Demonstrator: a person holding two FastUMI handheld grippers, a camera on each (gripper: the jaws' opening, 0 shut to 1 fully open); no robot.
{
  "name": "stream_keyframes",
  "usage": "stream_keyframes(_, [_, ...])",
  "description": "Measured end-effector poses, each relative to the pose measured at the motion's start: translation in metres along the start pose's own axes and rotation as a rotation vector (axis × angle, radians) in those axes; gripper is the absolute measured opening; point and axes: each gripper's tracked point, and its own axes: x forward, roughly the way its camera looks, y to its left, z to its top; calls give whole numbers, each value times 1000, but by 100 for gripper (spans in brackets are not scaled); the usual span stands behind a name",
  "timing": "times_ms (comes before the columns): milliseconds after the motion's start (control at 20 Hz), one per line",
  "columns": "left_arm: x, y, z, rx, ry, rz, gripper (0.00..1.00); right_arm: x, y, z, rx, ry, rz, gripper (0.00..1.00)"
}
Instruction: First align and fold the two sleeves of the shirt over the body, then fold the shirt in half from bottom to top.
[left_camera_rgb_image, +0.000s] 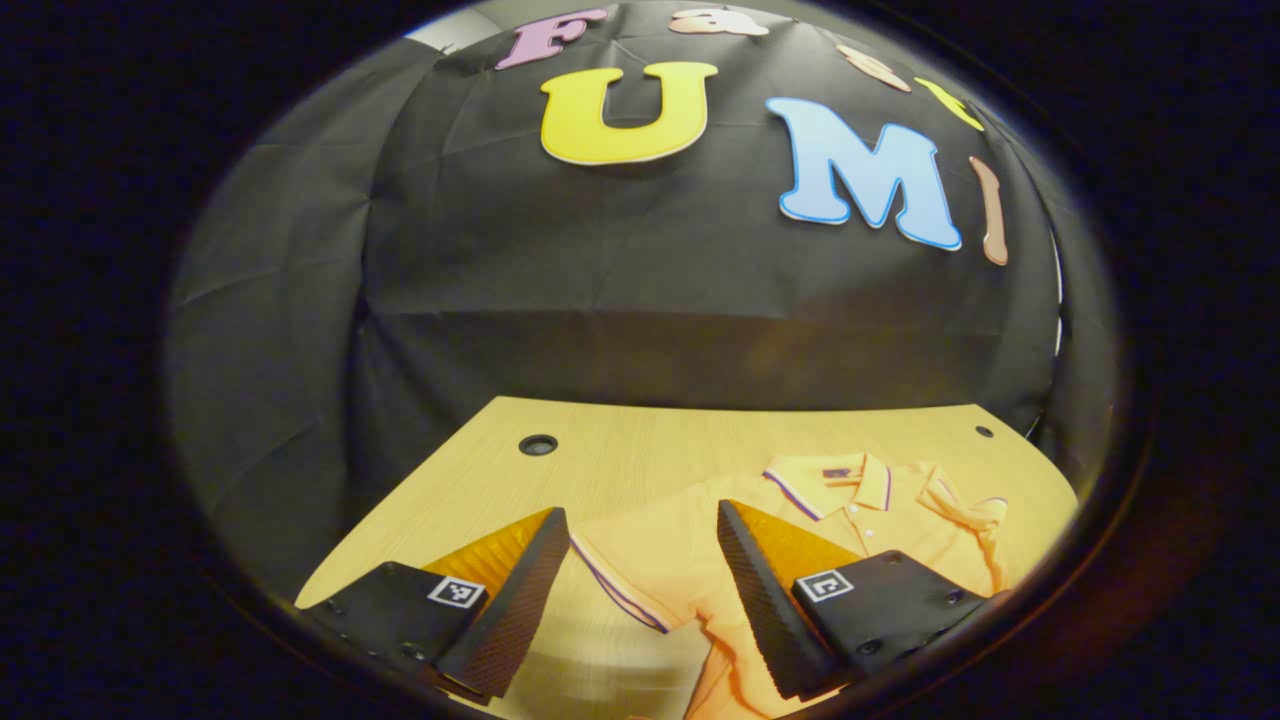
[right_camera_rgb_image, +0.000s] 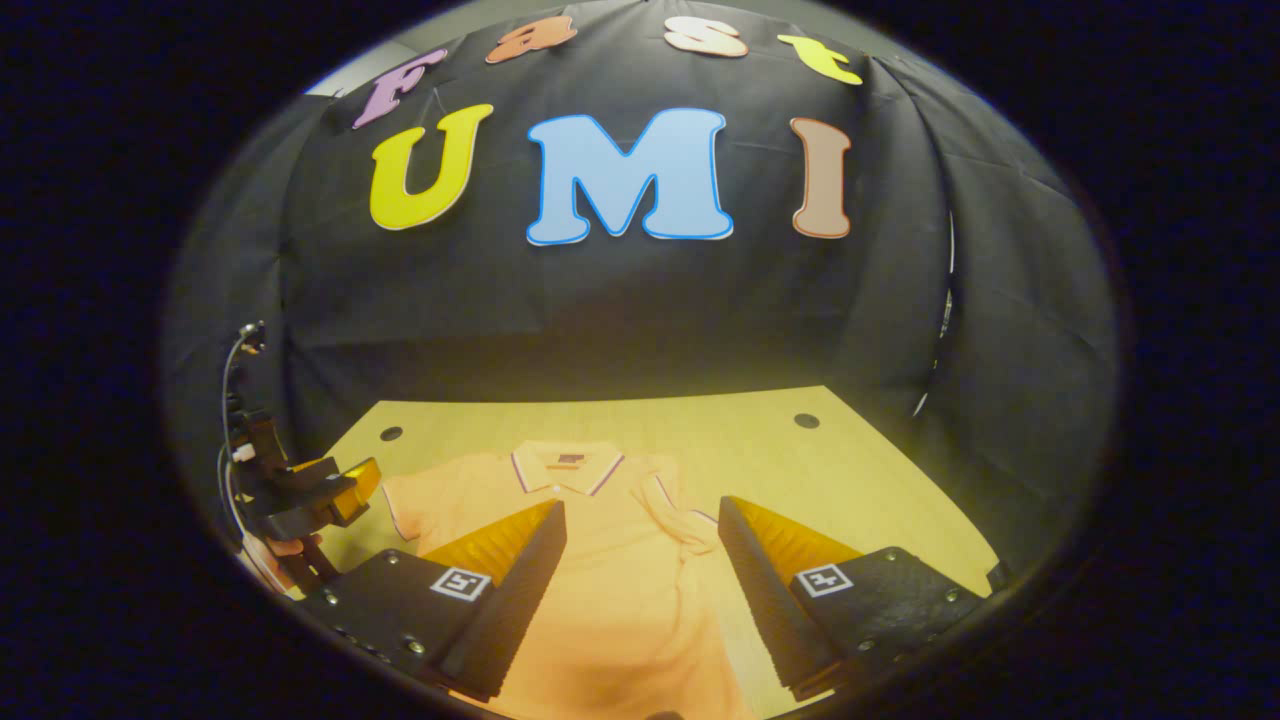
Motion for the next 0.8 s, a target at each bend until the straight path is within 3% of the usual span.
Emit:
stream_keyframes(450, [71,24,-58,-79,162,86,97,-52,-6,-6,-20,4,-29,95])
stream_keyframes(800, [103,38,-81,-37,218,117,97,-62,-6,-12,-48,34,-34,95])
